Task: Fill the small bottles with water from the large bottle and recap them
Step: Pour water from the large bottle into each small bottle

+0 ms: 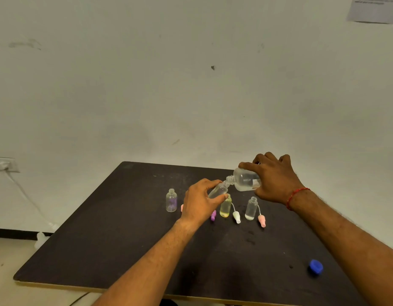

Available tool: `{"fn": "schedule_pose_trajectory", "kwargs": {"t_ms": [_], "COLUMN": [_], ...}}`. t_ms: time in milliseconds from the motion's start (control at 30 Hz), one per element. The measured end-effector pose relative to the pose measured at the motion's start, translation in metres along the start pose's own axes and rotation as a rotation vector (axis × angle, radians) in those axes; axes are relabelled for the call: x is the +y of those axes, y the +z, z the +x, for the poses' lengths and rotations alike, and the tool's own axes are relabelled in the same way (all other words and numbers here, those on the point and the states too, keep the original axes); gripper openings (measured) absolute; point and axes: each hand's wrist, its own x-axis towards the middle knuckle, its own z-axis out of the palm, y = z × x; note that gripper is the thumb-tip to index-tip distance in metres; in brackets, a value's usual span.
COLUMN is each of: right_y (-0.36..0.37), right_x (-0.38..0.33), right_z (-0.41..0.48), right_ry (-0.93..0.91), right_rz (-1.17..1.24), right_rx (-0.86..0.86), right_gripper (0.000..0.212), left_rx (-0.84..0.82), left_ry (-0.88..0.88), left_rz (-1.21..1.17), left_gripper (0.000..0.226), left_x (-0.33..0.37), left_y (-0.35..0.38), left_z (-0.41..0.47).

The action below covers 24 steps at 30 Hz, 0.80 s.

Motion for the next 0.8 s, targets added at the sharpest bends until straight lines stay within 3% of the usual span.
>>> {"fn": "schedule_pose_trajectory", "kwargs": {"t_ms": [300,800], "right_y": [0.007,0.056], "right_x": [-0.002,-0.012], "right_z": [-0.005,-0.042], "right_ry": [0.042,0.310], "right_rz": [0.042,0.525], "right_rx": [-0.025,-0.035], "right_gripper": [0.076,0.075], "left_rx": [0.016,0.006], "left_ry": [-0.007,-0.208], "left_rz": [-0.028,-0.082], "left_gripper": [0.045,0.049], "left_x": [0.002,-0.040], "left_y": [0.000,0.006], "left_z": [-0.003,0.004]}}
